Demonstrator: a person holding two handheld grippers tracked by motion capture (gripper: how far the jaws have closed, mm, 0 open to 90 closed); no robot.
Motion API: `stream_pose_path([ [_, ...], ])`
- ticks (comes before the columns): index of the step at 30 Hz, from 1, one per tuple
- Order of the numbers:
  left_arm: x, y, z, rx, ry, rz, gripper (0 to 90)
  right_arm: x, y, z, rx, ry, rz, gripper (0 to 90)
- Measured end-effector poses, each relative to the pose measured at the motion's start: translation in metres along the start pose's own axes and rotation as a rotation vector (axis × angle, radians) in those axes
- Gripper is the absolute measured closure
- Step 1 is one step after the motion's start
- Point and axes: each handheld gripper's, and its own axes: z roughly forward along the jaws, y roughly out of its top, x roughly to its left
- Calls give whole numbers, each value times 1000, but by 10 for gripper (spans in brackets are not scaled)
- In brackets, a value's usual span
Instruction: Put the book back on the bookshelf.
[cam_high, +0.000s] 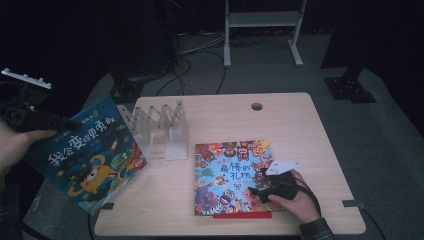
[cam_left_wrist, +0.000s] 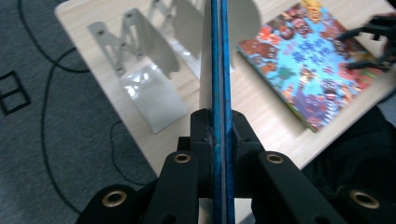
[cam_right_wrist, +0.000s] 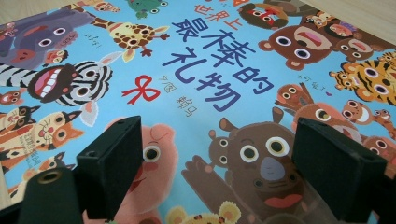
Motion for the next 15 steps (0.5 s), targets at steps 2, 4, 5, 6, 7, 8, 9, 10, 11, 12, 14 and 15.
stream_pose_path([
  [2, 4, 2, 4, 5, 20, -7, 822, 0, 0, -1, 2, -1, -6, 155],
  [4, 9, 4, 10, 12, 36, -15, 823, 0, 0, -2, 3, -2, 5, 155],
  [5, 11, 6, 13, 14, 42, -18, 822, -1, 0, -2, -3, 0, -2, 155],
  [6, 13, 7, 16, 14, 48, -19, 823, -1, 1, -3, -3, -2, 0, 155],
  [7, 15, 8, 18, 13, 52, -25, 822, -2, 1, -3, -4, -4, -1, 155],
  [8, 18, 10, 21, 12, 57, -32, 822, -2, 1, -3, -6, -4, -2, 155],
  [9, 21, 12, 23, 10, 62, -44, 822, -2, 1, -3, -7, -4, 0, 155],
  [10, 24, 14, 26, 8, 67, -53, 823, -2, 1, -4, -5, -6, 1, 155],
  [11, 26, 15, 28, 7, 71, -56, 823, -2, 1, -4, -5, -4, 6, 155],
  [12, 28, 17, 31, 1, 77, -67, 823, -2, 1, -4, -6, -4, 7, 155],
  [14, 31, 21, 35, -1, 92, -76, 823, -2, 1, -4, -5, -5, 3, 155],
  [15, 33, 24, 37, -7, 102, -74, 823, -2, 1, -4, -6, -5, 3, 155],
])
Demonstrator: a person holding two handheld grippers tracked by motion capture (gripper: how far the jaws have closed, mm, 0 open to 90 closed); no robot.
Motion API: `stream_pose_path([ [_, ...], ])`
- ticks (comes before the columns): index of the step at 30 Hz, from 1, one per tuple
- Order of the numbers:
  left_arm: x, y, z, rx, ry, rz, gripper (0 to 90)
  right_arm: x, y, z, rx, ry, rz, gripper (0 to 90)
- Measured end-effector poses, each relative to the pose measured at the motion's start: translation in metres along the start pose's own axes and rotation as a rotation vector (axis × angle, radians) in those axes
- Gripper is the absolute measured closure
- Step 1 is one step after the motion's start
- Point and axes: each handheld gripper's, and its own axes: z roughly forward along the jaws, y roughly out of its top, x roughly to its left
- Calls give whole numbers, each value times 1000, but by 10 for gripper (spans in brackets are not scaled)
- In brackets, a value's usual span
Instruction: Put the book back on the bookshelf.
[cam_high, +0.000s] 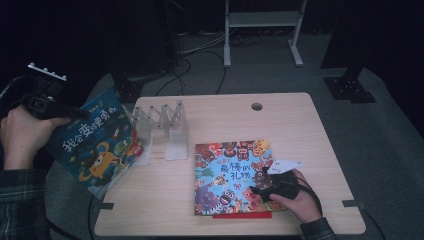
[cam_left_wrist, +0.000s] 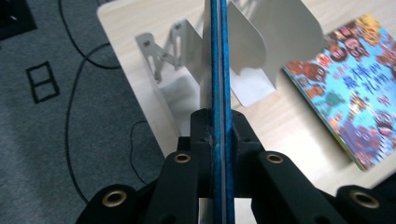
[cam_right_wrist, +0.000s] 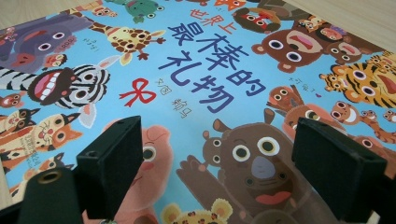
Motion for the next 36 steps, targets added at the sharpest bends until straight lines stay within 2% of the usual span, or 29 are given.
stream_pose_path([
  [3, 2, 7, 7, -11, 20, -13, 822, 0, 0, 0, 1, -1, 0, 155],
  [9, 6, 22, 25, 3, 49, -35, 823, 0, 0, 0, 0, -1, -2, 155],
  [14, 11, 30, 36, -6, 49, -58, 823, -1, -1, 0, -2, -2, -1, 155],
  [19, 13, 34, 40, -28, 49, -68, 823, -2, -2, -1, -3, -5, 2, 155],
  [22, 13, 36, 44, -25, 56, -71, 823, -2, -2, -1, 1, -4, 4, 155],
  [31, 17, 32, 43, -31, 43, -51, 806, -1, -2, -1, 4, -6, 5, 155],
  [36, 21, 31, 42, -35, 55, -62, 701, -1, -2, 0, 7, -5, 2, 155],
])
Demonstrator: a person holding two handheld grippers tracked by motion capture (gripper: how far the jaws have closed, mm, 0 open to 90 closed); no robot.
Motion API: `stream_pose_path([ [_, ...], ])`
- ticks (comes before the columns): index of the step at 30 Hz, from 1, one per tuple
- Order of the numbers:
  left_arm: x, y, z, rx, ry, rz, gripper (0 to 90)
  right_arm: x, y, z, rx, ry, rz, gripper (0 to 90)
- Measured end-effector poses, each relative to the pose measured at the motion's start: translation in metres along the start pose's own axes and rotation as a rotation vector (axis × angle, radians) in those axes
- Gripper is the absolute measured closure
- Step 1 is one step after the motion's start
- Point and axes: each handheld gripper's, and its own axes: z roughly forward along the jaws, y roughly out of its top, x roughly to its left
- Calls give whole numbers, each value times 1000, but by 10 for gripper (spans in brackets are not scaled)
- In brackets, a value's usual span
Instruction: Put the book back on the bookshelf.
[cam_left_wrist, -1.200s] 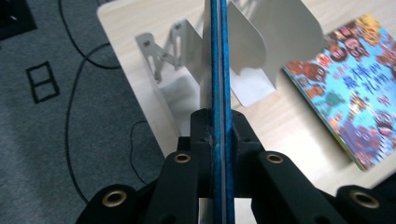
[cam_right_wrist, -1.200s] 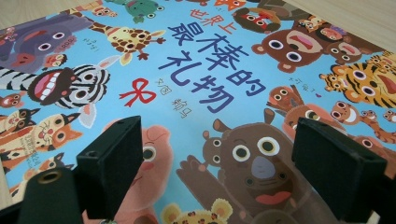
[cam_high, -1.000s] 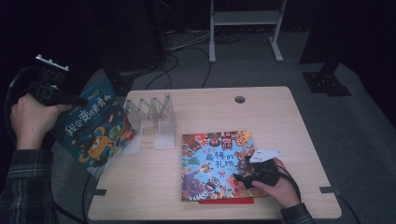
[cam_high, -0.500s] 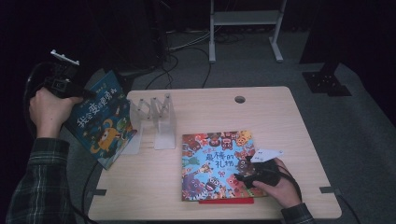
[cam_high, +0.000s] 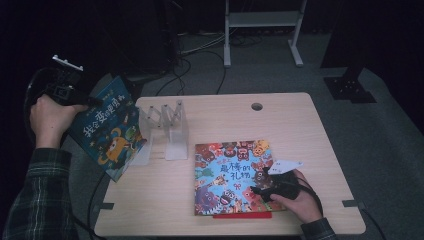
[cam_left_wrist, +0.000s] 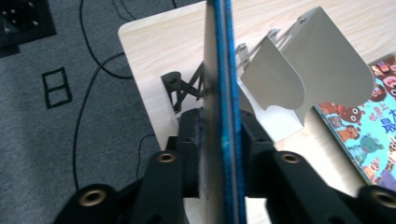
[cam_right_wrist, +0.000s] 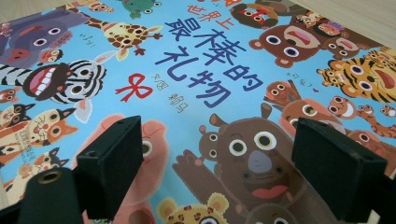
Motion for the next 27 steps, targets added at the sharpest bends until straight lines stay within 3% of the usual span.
stream_pose_path([
  [6, 1, 0, -10, -42, 10, 16, 576, 0, 0, 0, -4, 0, 1, 155],
  [14, -4, 2, -29, -83, 11, 42, 575, 0, 0, 0, -2, -4, -6, 155],
  [19, -14, 5, -43, -140, 24, 64, 577, 0, 0, 0, -1, -7, -8, 155],
  [22, -22, 8, -52, -160, 37, 94, 616, 0, 0, 0, 0, -8, -9, 155],
  [27, -36, 11, -59, -152, 12, 132, 799, 0, -1, 0, -1, -9, -9, 155],
])
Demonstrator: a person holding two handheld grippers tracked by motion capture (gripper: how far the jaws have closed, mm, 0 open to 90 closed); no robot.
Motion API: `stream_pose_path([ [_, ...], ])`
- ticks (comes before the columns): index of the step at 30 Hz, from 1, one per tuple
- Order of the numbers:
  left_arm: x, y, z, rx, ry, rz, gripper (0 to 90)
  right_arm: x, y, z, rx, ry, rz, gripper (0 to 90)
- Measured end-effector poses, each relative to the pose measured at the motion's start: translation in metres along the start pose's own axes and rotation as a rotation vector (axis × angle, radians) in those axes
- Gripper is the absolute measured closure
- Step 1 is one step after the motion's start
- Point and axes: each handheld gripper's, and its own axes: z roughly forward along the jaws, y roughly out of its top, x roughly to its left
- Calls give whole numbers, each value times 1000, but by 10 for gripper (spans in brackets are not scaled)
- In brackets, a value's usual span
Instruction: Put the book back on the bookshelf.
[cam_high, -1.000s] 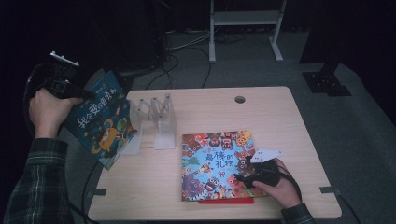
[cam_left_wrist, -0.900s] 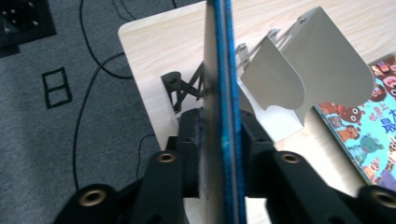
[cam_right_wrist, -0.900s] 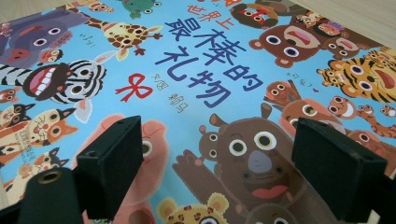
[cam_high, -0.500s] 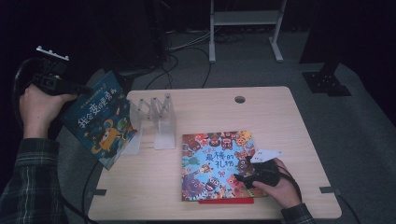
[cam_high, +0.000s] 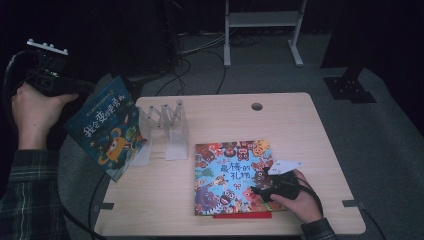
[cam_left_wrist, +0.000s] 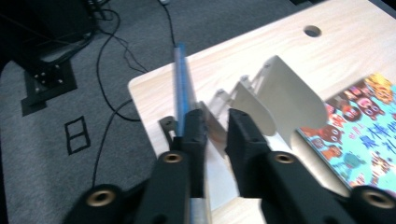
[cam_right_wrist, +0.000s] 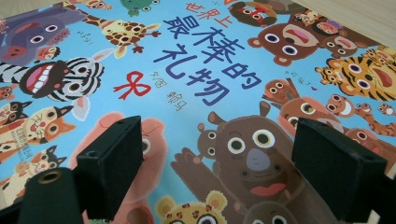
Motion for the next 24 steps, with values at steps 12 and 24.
stream_pose_path([
  [12, -52, -5, 19, 11, -136, 104, 894, -1, -2, 0, 8, 3, 11, 158],
  [24, -96, -38, 66, 28, -223, 144, 718, -2, -2, -2, 6, -7, 22, 160],
])
